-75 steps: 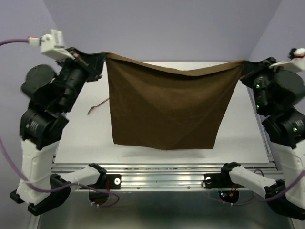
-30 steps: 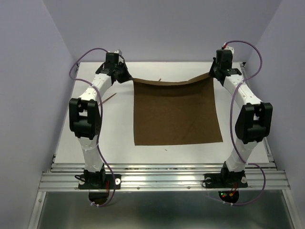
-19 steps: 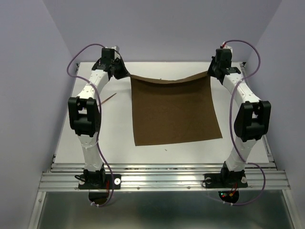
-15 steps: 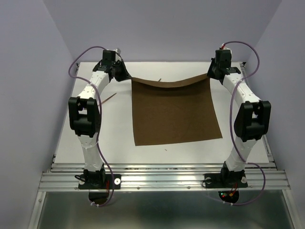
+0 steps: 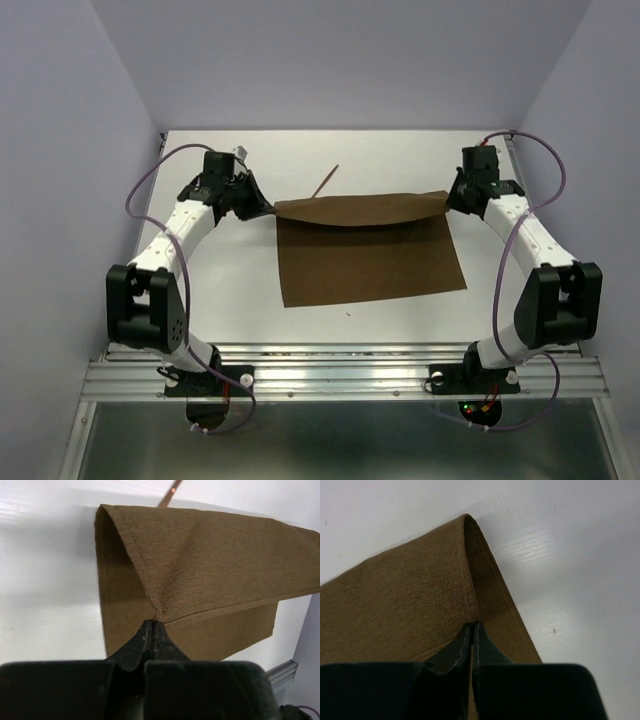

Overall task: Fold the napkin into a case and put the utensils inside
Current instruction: Fold and flatten the napkin at the center of the board.

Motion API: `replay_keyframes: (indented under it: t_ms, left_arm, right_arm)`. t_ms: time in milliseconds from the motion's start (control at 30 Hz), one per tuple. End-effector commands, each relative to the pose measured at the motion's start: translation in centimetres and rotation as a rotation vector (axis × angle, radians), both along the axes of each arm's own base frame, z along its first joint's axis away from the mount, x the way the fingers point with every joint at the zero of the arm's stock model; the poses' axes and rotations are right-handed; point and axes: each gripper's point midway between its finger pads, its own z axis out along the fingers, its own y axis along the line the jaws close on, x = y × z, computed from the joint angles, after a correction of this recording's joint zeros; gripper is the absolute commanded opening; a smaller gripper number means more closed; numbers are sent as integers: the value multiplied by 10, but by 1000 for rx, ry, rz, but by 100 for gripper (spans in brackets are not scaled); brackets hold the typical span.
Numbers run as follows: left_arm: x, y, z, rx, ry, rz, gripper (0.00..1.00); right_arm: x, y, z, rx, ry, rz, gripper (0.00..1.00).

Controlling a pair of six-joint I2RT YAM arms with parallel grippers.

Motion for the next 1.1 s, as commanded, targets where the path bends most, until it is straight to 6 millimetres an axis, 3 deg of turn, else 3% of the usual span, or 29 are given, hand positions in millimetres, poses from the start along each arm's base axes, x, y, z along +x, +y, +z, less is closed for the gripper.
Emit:
replay_keyframes:
  t_ms: [0, 100, 133, 167, 233, 400, 600, 800, 933, 1067]
  left_arm:
    - [-37, -16, 16, -41, -45, -45, 0]
    - [-62, -23, 17, -50, -60, -79, 0]
    - [-77, -28, 5, -49, -26, -93, 0]
    - [-86, -30, 7, -49, -38, -99, 0]
    - [-108, -39, -8, -37, -3, -126, 0]
    - [-141, -49, -34, -22, 57, -153, 0]
    - [-157, -42, -60, 30, 98, -166, 0]
    - [-161, -36, -64, 51, 106, -143, 0]
    - [-162, -35, -64, 55, 114, -141, 0]
    - [-162, -31, -58, 73, 105, -132, 0]
  right_arm:
    - [-30, -3, 5, 13, -10, -12, 1]
    - [-55, -7, -16, -5, 59, -11, 1]
    - [-63, -9, -14, -6, 55, -20, 1]
    - [-67, -9, -15, -1, 53, -26, 1]
    - [-78, -10, -18, 6, 58, -45, 1]
    - [-100, -22, -14, -17, 35, -124, 1]
    - [-130, -38, -24, -64, 54, -203, 1]
    - [-135, -37, -20, -46, 22, -222, 1]
    - [-142, -33, -27, 0, 40, -248, 1]
    - [-147, -23, -20, 90, 4, -281, 1]
